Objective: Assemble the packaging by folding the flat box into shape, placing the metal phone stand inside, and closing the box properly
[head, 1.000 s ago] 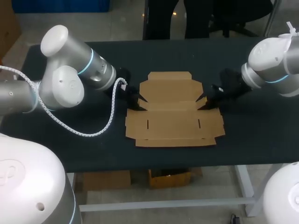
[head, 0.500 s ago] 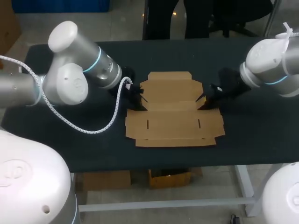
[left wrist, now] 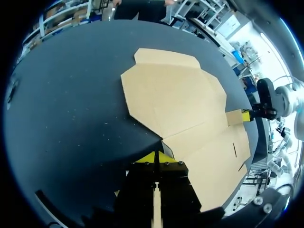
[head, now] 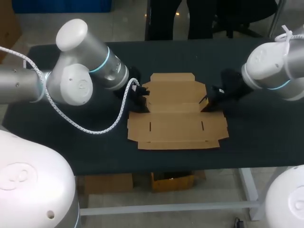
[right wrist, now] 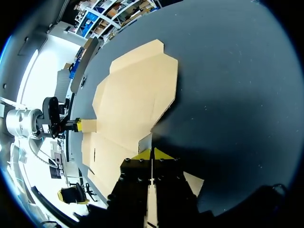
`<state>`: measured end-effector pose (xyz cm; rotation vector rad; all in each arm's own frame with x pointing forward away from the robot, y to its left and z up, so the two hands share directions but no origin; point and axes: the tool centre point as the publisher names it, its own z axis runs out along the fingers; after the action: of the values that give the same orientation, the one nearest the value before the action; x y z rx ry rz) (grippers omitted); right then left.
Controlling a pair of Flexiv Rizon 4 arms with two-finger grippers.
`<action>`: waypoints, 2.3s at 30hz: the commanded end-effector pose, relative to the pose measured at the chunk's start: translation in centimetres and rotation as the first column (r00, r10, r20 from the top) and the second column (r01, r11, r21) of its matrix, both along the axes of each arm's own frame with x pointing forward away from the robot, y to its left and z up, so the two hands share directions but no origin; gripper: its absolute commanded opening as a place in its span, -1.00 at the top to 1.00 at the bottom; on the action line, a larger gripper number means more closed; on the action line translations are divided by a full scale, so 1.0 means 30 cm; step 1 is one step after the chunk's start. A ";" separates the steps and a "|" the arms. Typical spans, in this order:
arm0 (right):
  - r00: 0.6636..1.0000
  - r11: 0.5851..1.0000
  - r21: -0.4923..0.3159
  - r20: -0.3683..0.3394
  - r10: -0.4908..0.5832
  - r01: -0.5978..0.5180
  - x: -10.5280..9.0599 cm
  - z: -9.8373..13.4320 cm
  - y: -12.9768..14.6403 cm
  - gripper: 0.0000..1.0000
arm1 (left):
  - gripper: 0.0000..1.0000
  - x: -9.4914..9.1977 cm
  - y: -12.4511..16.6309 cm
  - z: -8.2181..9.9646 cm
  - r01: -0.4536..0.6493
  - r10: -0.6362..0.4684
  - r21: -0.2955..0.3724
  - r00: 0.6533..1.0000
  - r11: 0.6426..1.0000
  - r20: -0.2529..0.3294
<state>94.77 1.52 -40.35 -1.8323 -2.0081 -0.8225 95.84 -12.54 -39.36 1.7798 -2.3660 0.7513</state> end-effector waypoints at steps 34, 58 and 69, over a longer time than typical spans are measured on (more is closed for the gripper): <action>0.998 0.996 -0.073 0.028 0.048 -0.046 0.024 0.013 0.104 1.00 | 1.00 -0.010 -0.093 0.025 -0.023 0.023 0.116 1.000 0.993 0.002; 0.998 0.989 -0.138 0.012 0.056 -0.054 0.013 -0.018 0.133 1.00 | 1.00 -0.006 -0.138 -0.004 -0.004 0.006 0.138 1.000 0.990 -0.016; 0.998 0.987 -0.152 -0.004 0.055 -0.055 0.011 -0.044 0.138 1.00 | 1.00 -0.003 -0.147 -0.019 -0.007 0.010 0.146 1.000 0.989 -0.022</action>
<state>95.05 5.38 -41.47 -1.8403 -2.1622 -0.6746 95.64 -16.49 -39.77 1.8300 -2.4520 0.5807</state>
